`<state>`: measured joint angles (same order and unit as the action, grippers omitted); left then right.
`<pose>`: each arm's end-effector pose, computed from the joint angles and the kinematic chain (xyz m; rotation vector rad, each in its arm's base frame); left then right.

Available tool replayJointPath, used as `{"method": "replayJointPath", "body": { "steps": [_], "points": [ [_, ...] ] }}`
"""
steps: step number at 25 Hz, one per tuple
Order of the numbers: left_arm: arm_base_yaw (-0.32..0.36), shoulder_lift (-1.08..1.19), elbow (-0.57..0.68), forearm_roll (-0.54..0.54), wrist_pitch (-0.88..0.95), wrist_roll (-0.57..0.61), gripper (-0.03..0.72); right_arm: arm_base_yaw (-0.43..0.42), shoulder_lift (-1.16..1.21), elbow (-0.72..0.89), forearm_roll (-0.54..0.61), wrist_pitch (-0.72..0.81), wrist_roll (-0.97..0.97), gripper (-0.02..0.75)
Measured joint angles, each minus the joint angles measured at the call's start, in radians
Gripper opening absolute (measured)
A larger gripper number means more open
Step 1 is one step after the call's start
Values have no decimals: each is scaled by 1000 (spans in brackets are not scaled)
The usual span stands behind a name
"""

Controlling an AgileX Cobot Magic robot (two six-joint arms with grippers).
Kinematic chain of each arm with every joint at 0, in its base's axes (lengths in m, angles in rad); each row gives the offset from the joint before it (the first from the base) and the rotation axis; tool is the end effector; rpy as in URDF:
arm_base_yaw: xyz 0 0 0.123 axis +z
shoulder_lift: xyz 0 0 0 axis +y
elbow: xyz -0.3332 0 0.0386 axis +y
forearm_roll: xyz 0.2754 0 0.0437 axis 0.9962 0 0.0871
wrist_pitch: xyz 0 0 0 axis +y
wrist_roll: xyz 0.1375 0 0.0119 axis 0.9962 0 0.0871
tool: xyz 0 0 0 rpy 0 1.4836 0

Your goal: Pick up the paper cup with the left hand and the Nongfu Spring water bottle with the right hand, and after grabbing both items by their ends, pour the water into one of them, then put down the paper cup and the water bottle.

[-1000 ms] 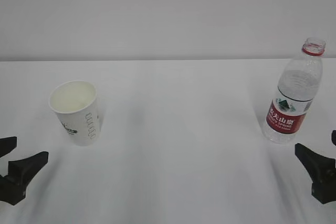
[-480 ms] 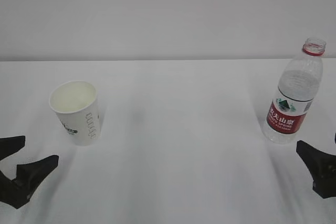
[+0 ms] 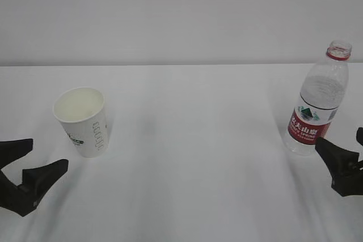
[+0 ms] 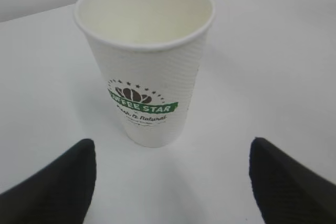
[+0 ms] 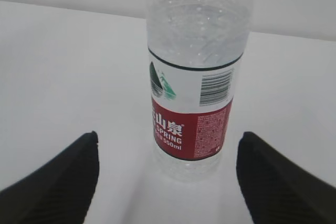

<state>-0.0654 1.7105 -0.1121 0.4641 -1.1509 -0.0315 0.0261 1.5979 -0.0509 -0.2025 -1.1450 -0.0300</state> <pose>0.2323 -0.0717 0.1215 0.4979 1.8884 -0.3460 0.2258 0.0312 0.1376 -0.2576 1.8717 0.1139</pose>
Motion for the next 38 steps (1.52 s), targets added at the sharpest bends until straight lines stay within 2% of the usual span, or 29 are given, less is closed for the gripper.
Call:
{"method": "replayJointPath", "body": {
  "steps": [14,38],
  "points": [
    [0,0,-7,2,0,-8,667,0,253,-165,-10,-1,6,622],
    [0,0,-7,13,0,-34,605,0,320,-274,25,-2,11,622]
  ]
}}
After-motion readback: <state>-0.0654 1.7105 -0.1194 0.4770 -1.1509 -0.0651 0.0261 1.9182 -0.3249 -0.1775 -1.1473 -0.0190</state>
